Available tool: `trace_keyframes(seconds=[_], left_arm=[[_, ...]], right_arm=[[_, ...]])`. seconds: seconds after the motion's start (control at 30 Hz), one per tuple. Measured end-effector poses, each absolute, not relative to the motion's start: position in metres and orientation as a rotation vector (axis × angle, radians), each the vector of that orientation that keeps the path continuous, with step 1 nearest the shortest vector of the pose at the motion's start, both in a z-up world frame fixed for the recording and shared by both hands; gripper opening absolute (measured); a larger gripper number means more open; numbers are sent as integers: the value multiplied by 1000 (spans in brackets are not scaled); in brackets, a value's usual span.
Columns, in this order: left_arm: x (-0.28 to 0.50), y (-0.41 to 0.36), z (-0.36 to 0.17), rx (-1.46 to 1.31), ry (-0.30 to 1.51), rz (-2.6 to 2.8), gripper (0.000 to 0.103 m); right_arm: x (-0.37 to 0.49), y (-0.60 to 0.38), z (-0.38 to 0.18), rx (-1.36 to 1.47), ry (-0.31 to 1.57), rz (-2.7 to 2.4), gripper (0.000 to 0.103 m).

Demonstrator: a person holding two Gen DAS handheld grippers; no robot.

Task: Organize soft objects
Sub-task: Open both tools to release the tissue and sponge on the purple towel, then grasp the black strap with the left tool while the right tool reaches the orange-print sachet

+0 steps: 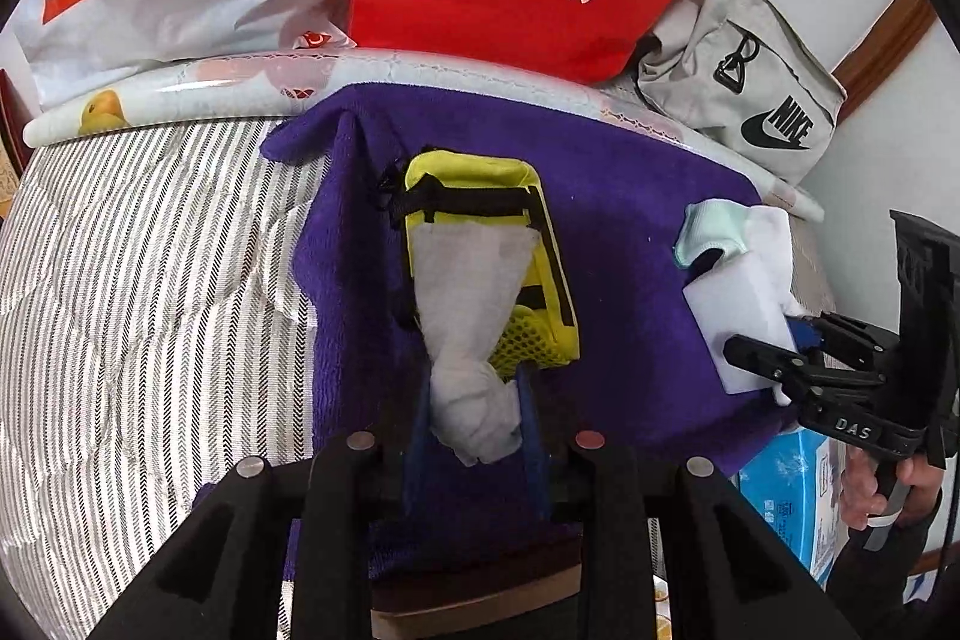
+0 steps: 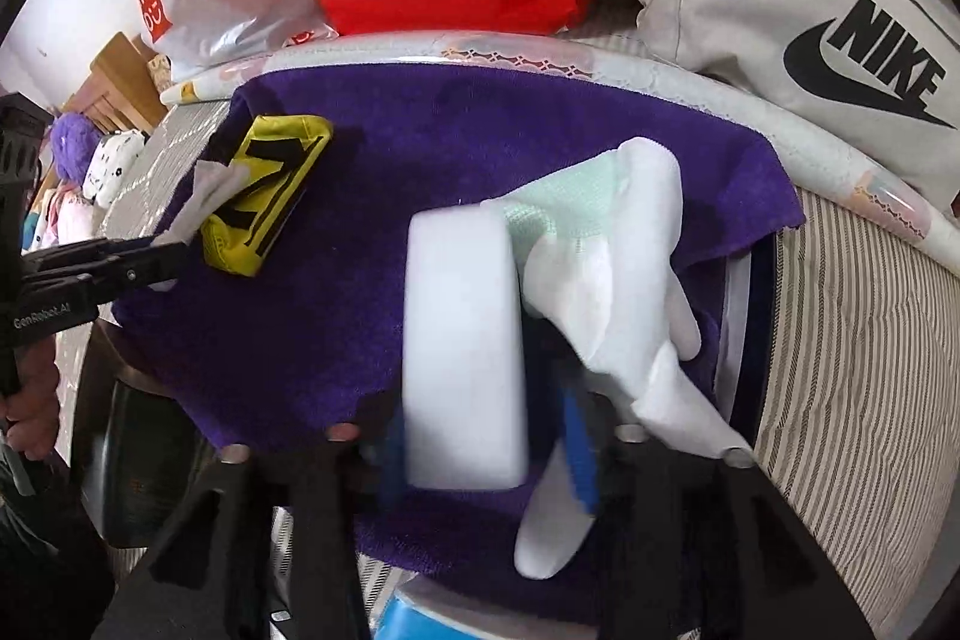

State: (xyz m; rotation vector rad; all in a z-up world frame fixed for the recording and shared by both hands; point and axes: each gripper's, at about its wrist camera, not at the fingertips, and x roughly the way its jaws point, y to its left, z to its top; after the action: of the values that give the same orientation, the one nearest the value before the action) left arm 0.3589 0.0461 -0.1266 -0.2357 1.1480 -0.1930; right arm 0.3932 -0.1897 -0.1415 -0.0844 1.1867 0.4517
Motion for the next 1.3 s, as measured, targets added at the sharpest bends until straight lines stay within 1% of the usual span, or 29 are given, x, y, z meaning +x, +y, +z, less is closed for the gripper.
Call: trace_keyframes(seconds=[0.03, 0.07, 0.1, 0.13, 0.17, 0.5, 0.63, 0.77, 0.87, 1.07, 1.3], left_arm=[[359, 46, -126, -239, 1149, -198, 33], [358, 46, -126, -243, 1145, -202, 41], [357, 46, -124, -245, 1139, -202, 48], [356, 47, -123, -245, 1134, -200, 60], [352, 47, -119, -242, 1116, -194, 63], [324, 53, -88, -220, 1064, -149, 63], [294, 54, -69, -198, 988, -143, 63], [263, 52, -56, -202, 962, -177, 63], [239, 48, -50, -192, 960, -182, 63], [192, 39, -55, -172, 970, -202, 63], [143, 15, -77, -113, 986, -251, 63]], right_arm=[[392, -190, -138, -78, 1178, 456, 55], [390, -190, -135, -77, 1171, 455, 63], [389, -191, -133, -77, 1163, 454, 66], [386, -191, -130, -79, 1149, 453, 70], [383, -191, -126, -86, 1131, 449, 70], [354, -206, -85, -16, 1030, 433, 70], [329, -215, -67, -8, 972, 416, 70], [296, -225, -51, 14, 907, 405, 70], [273, -229, -45, 55, 901, 427, 70], [229, -224, -46, 41, 910, 428, 70], [182, -218, -59, 6, 916, 410, 70]])
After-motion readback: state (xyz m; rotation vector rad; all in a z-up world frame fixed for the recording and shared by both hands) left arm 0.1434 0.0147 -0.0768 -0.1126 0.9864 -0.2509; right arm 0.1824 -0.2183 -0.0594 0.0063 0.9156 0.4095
